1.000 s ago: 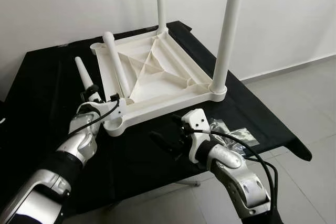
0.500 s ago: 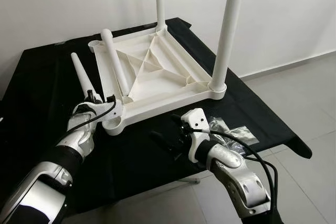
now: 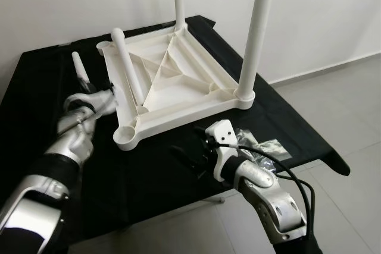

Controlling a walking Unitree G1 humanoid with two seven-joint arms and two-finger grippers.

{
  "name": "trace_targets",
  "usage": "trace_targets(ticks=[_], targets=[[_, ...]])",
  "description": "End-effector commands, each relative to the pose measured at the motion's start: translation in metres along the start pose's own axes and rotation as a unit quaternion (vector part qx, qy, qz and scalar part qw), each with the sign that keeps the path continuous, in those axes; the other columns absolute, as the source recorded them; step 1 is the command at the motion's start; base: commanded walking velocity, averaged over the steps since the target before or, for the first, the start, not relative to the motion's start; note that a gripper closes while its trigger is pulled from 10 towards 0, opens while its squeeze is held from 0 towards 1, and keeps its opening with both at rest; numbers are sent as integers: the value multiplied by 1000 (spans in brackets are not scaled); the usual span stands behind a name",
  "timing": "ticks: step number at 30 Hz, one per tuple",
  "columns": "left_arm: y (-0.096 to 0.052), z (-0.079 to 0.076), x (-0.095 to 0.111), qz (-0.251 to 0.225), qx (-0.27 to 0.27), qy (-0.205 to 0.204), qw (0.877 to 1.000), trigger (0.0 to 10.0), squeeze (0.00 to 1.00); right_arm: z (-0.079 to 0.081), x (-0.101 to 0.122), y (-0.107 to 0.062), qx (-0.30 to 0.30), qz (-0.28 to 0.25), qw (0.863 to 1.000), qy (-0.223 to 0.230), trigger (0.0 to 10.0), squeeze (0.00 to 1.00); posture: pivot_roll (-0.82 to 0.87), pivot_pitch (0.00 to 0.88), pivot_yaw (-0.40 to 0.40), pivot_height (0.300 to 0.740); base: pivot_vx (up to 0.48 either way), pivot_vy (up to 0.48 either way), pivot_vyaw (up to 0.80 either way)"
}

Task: Building children table

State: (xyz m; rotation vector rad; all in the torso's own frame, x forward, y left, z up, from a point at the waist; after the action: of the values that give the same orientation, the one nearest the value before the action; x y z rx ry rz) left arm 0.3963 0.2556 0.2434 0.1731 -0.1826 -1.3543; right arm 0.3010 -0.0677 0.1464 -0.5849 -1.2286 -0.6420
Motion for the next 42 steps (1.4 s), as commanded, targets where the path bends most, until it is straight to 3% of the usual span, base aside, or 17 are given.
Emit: trace_targets(ticks=[1, 3, 4, 6, 7, 8, 11, 13, 18, 22, 24, 28, 35, 36, 38, 39, 42], targets=[[-3, -1, -7, 4, 5, -8, 1000, 0, 0, 5, -3, 1, 11, 3, 1000, 7, 10000, 0, -162, 116, 65, 740, 0, 0, 0], [-5, 2, -5, -9, 13, -31, 999, 549, 0, 5, -3, 1, 12, 3, 1000, 7, 10000, 0, -160, 112, 63, 740, 0, 0, 0], [-8, 3, -3, -26, 20, -55, 998, 4471, 0, 5, -3, 1, 12, 3, 1000, 7, 10000, 0, -160, 112, 63, 740, 0, 0, 0], [-8, 3, -3, -26, 20, -55, 998, 4471, 0, 5, -3, 1, 12, 3, 1000, 7, 10000, 0, -160, 112, 63, 740, 0, 0, 0], [-13, -3, -3, -39, 2, -115, 993, 10000, 878, 6, -3, 1, 14, 4, 1000, 8, 10000, 0, -159, 115, 60, 740, 0, 0, 0], [-21, -18, -5, -56, -37, -130, 989, 10000, 1000, 6, -3, 1, 16, 5, 1000, 9, 10000, 0, -156, 123, 58, 740, 0, 0, 0], [-28, -30, -8, -68, -69, -130, 987, 10000, 1000, 8, -1, 0, 23, 6, 1000, 13, 10000, 0, -152, 138, 56, 740, 0, 0, 0], [-37, -40, -15, -76, -90, -105, 987, 10000, 1000, 9, 6, -2, 29, -4, 999, 27, 10000, 0, -141, 177, 53, 740, 0, 0, 0], [-36, -29, -26, -53, -49, -112, 991, 10000, 1000, 14, 23, -5, 34, -36, 997, 62, 10000, 0, -133, 255, 28, 740, 0, 0, 0], [-34, -27, -26, -49, -44, -118, 991, 10000, 1000, 16, 24, -5, 38, -38, 996, 67, 10000, 0, -133, 261, 26, 740, 0, 0, 0], [-29, -25, -19, -59, -51, -152, 985, 10000, 1000, 25, 25, -8, 54, -35, 995, 76, 10000, 0, -141, 313, 8, 740, 0, 0, 0], [-23, -26, -4, -84, -68, -168, 980, 10000, 1000, 31, 25, -12, 62, -29, 994, 84, 10000, 0, -155, 342, 0, 740, 0, 0, 0], [-16, -24, 10, -110, -79, -128, 983, 10000, 1000, 35, 23, -21, 61, -17, 994, 91, 10000, 0, -168, 369, 1, 740, 0, 0, 0], [-8, -16, 10, -104, -70, -78, 989, 10000, 67, 37, 23, -24, 57, -12, 994, 96, 10000, 0, -172, 379, 3, 740, 0, 0, 0], [-5, -13, 10, -102, -66, -62, 991, 10000, 67, 38, 23, -25, 56, -11, 994, 98, 10000, 0, -172, 379, 3, 740, 0, 0, 0], [-4, -11, 9, -101, -63, -53, 991, 10000, 0, 38, 23, -25, 56, -11, 994, 98, 10000, 0, -172, 379, 3, 740, 0, 0, 0], [-1, -6, 8, -101, -56, -39, 993, 10000, 0, 39, 22, -25, 56, -10, 994, 99, 10000, 0, -170, 384, 3, 740, 0, 0, 0]])
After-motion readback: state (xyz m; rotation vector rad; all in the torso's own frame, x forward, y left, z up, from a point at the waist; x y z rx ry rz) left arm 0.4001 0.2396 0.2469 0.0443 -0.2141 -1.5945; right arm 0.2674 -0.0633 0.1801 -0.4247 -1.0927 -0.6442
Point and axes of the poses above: a point about 5 cm out from each wrist's last joint towards the gripper, its own y axis pointing out of the wrist towards the gripper, its own x axis along the axis of the wrist's last joint, z = x × y, the point moved 2 cm from there along y, pointing out of the wrist towards the gripper, and after that the axes turned 13 degrees about y, right-handed, at the moved point
